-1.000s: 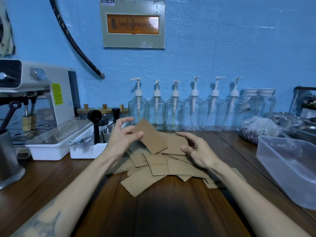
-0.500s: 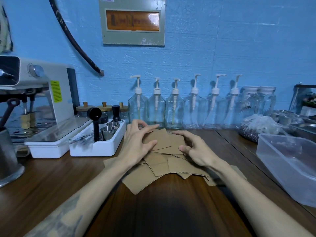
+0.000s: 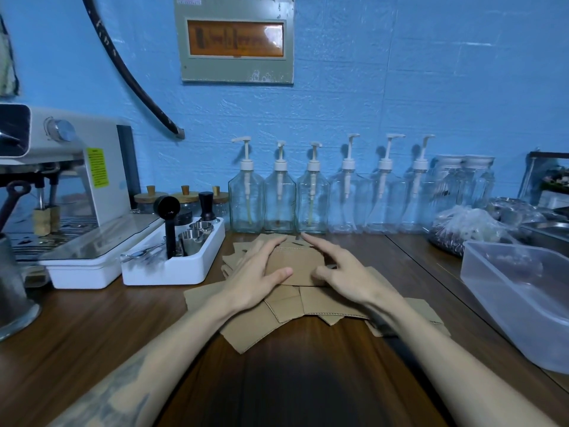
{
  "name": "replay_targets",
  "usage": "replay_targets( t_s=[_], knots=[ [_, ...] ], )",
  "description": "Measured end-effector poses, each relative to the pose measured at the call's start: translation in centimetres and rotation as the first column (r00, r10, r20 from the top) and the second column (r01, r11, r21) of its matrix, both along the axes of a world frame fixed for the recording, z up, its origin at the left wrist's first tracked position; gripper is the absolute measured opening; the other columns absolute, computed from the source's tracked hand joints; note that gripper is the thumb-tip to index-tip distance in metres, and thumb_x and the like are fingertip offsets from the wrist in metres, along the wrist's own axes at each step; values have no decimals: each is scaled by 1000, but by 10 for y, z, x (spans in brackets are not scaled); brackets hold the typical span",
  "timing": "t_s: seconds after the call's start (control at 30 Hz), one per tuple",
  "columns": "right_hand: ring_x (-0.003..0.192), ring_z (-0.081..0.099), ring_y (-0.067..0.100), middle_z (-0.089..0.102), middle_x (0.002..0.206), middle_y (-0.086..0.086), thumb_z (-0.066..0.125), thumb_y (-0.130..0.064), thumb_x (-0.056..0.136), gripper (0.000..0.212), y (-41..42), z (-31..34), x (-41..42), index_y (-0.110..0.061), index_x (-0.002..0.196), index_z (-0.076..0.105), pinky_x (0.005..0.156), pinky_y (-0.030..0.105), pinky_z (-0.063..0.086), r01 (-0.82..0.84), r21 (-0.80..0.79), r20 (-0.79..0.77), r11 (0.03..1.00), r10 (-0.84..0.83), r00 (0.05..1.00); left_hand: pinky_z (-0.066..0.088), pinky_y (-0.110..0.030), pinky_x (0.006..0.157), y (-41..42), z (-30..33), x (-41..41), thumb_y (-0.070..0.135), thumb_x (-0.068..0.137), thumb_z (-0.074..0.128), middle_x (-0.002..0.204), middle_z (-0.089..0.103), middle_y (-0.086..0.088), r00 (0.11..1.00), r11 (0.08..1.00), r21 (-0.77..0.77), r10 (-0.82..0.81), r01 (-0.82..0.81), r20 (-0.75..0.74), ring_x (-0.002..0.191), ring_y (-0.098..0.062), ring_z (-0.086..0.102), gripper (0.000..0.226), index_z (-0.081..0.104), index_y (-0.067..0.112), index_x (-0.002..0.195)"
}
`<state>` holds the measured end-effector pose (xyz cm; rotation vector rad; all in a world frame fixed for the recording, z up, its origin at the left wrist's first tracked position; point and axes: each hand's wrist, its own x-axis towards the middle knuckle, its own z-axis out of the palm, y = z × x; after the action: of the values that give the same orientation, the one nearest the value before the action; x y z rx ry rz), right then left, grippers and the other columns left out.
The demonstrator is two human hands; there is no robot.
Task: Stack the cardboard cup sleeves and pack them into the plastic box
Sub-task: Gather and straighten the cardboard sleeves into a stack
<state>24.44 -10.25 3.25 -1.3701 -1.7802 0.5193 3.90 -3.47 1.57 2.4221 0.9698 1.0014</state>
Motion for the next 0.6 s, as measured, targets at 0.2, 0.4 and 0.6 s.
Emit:
replay_targets(
  t_s=[0.2, 0.4, 0.6],
  knots=[
    [116, 55, 2, 59, 128, -20, 67, -26, 93, 43, 7, -2, 1, -41, 131, 57, 98, 22, 42, 56, 144, 70, 988, -67, 995, 38, -35, 105, -1, 7, -4, 38, 96, 58, 133, 54, 12, 998, 996, 84, -7, 2, 61, 125, -9, 47, 42, 48, 34, 137],
    [98, 54, -10, 56, 119, -24, 66, -24, 93, 43, 8, -6, 0, -42, 131, 57, 85, 12, 40, 61, 124, 113, 990, -75, 991, 37, -46, 108, 3, -1, -6, 35, 97, 59, 134, 52, 6, 999, 999, 39, -26, 28, -46, 125, -15, 48, 46, 41, 31, 139],
    [111, 57, 4, 64, 124, -14, 69, -21, 91, 42, 6, -1, 0, -40, 127, 61, 97, 23, 45, 72, 141, 69, 987, -83, 994, 39, -23, 96, 5, 1, -8, 40, 92, 64, 133, 50, 16, 1000, 997, 71, -22, 22, 2, 118, -4, 47, 51, 39, 39, 137]
  ],
)
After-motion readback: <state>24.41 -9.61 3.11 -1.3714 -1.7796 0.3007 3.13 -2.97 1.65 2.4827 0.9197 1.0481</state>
